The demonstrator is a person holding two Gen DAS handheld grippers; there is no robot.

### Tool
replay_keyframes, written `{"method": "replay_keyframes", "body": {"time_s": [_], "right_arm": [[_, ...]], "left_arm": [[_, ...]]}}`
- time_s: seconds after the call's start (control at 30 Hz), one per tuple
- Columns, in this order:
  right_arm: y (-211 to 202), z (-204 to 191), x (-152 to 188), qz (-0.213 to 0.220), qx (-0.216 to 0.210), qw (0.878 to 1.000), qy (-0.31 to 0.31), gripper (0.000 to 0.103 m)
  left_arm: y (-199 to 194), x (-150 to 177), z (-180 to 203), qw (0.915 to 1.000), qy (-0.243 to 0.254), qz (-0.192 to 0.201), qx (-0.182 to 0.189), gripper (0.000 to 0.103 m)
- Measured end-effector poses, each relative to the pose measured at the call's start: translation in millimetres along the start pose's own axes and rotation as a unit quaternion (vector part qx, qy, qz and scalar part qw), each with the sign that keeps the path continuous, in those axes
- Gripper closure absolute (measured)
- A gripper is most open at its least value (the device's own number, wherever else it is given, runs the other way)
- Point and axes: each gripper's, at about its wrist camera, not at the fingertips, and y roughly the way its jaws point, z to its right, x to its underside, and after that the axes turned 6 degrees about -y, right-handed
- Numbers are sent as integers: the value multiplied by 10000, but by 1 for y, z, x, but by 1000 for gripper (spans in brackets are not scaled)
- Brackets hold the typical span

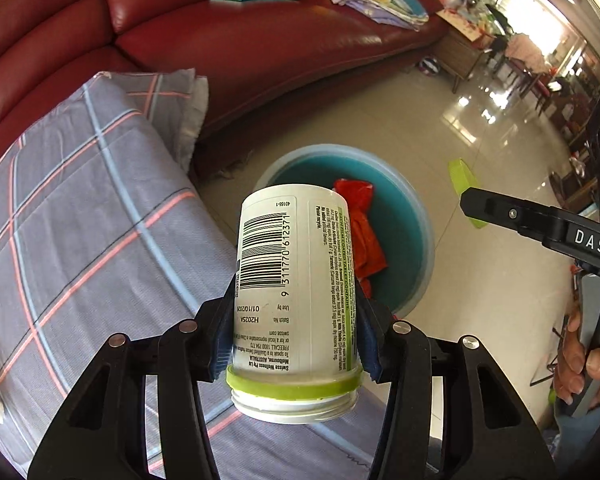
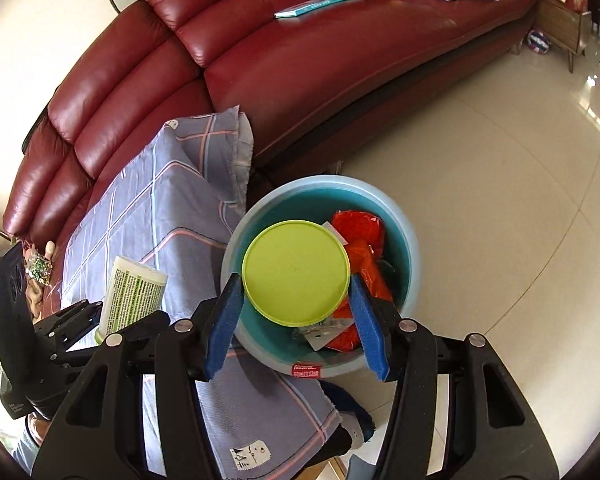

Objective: Collect trash
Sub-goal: 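Carry the lid and tub over the teal bin and open both tools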

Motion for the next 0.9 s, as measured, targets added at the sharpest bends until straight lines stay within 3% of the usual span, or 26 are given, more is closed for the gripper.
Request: {"method": "replay_keyframes", "body": {"time_s": [0.43, 0.47, 0.53, 0.57, 0.6, 0.77, 0.9], "right_arm": [[17, 20, -7, -189, -12, 9997, 154, 51], [18, 20, -8, -191, -12, 9997, 165, 51], [20, 21, -9, -198, -3, 9997, 166, 51], [20, 21, -9, -202, -1, 9997, 162, 51], [21, 20, -9, -205, 2, 9997, 158, 51], [24, 15, -10, -240, -8, 9996, 121, 51], [26, 9, -10, -268, 2, 9996, 67, 51]], "left_arm": [[52, -20, 26, 9990, 156, -419, 64, 51], [53, -21, 26, 9990, 163, -422, 52, 48], [52, -22, 30, 9990, 207, -407, -35, 27], [51, -23, 30, 9990, 235, -360, -123, 9], [48, -23, 30, 9991, 255, -273, -217, 4], [35, -19, 20, 9996, 133, -68, -260, 4], [30, -8, 10, 9997, -77, -187, -111, 4]]}}
